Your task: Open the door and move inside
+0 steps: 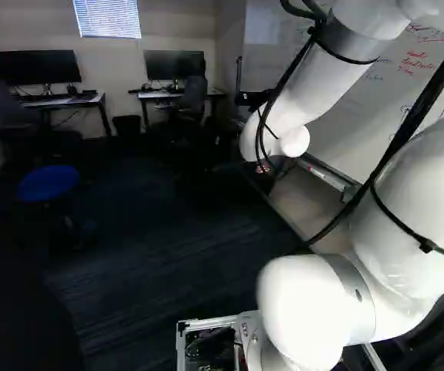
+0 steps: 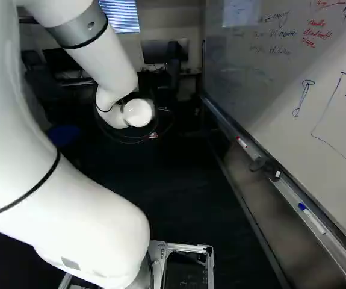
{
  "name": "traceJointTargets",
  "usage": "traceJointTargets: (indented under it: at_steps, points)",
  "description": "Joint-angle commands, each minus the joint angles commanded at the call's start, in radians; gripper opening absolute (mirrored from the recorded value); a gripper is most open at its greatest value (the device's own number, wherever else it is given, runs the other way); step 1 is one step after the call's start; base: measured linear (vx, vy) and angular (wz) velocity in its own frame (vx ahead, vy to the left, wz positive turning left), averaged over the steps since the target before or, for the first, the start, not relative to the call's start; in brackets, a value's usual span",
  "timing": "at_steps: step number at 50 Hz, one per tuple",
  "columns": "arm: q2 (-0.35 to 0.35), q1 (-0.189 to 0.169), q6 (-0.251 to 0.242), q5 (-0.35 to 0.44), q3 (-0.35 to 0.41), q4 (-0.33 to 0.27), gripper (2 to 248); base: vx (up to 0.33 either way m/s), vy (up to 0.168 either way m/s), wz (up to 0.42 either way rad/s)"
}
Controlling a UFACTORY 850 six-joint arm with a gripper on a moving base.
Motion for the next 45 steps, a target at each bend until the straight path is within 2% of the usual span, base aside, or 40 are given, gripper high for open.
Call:
traceJointTargets:
  at_steps: [15, 45]
  points:
    - [0.000, 0.000, 0.000, 0.000, 0.000, 0.000, 247, 0.235, 0.019, 0.069]
    - [0.000, 0.000, 0.000, 0.000, 0.000, 0.000, 247, 0.256, 0.041, 0.171]
